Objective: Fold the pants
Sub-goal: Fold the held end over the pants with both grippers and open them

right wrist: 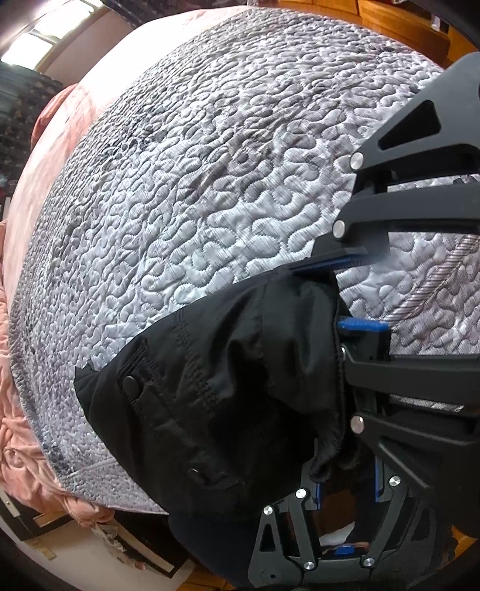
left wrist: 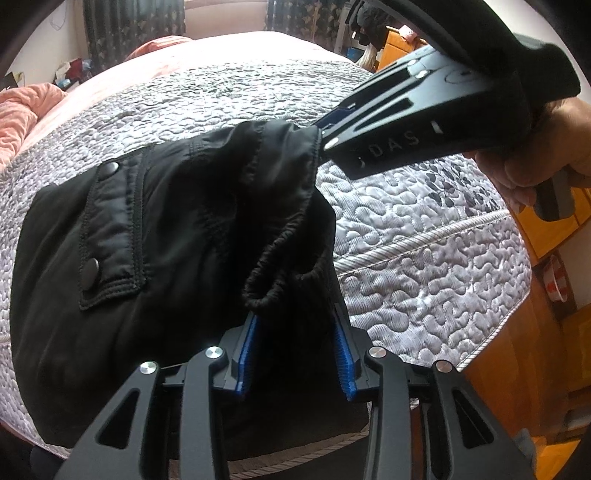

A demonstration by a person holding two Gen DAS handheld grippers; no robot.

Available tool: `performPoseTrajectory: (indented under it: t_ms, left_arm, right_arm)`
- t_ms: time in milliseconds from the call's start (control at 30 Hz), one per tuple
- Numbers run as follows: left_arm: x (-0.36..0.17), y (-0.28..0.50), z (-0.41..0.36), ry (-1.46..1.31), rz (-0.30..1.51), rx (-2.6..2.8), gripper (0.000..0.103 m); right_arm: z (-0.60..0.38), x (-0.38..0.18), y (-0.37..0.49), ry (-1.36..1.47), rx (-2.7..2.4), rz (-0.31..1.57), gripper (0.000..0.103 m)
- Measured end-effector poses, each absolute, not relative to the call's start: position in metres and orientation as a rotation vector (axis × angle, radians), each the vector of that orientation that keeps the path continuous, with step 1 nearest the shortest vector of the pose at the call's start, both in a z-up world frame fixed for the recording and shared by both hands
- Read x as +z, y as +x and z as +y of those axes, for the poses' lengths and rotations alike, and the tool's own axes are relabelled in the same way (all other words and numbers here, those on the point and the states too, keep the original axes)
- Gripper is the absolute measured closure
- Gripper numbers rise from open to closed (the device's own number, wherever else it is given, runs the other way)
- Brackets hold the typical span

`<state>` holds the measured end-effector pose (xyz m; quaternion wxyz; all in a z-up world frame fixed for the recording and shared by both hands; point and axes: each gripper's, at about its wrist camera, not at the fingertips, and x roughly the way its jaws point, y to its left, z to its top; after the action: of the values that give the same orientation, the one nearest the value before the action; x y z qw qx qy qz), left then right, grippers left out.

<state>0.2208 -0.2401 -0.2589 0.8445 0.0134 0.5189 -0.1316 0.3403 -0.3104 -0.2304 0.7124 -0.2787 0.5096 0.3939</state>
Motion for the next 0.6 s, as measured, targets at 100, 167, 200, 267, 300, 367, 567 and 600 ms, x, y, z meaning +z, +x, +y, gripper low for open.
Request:
performPoseTrajectory:
  t_ms: [100, 167, 200, 267, 300, 367, 567, 600]
  left_arm:
    - [-0.258, 0.218, -0.239, 0.025, 1.084, -0.305, 0.059]
    - [-0.258, 0.216, -0.237, 0.021, 1.073, -0.322, 0.057]
    - [-0.257, 0.215, -0.236, 0.024, 1.066, -0.329, 0.056]
    - [-0.257, 0.213, -0.236, 0.038, 1.057, -0.338, 0.056]
    - [-0.257, 0.213, -0.236, 0.046, 1.055, -0.343, 0.056]
    - [-0.258, 0.212, -0.238, 0.057, 1.059, -0.349, 0.052]
    - [-0.254, 0.208, -0.237, -0.024, 1.083, -0.506, 0.017]
    - [-0.253, 0.207, -0.235, -0.035, 1.080, -0.521, 0.017]
  right_arm:
    - [-0.311, -0.228, 0.338, -0.610, 0.848, 1.133, 0.075]
    - [-0.311, -0.225, 0.334, -0.610, 0.834, 1.132, 0.074]
    - [-0.311, -0.223, 0.332, -0.610, 0.825, 1.132, 0.072]
    - [-0.312, -0.221, 0.329, -0.605, 0.815, 1.138, 0.071]
    - [-0.311, -0.221, 0.328, -0.606, 0.807, 1.141, 0.071]
    - [-0.311, -0.220, 0.326, -0.614, 0.782, 1.153, 0.071]
    - [-0.325, -0.219, 0.327, -0.577, 0.679, 1.218, 0.063]
    - [-0.329, -0.218, 0.326, -0.559, 0.668, 1.225, 0.062]
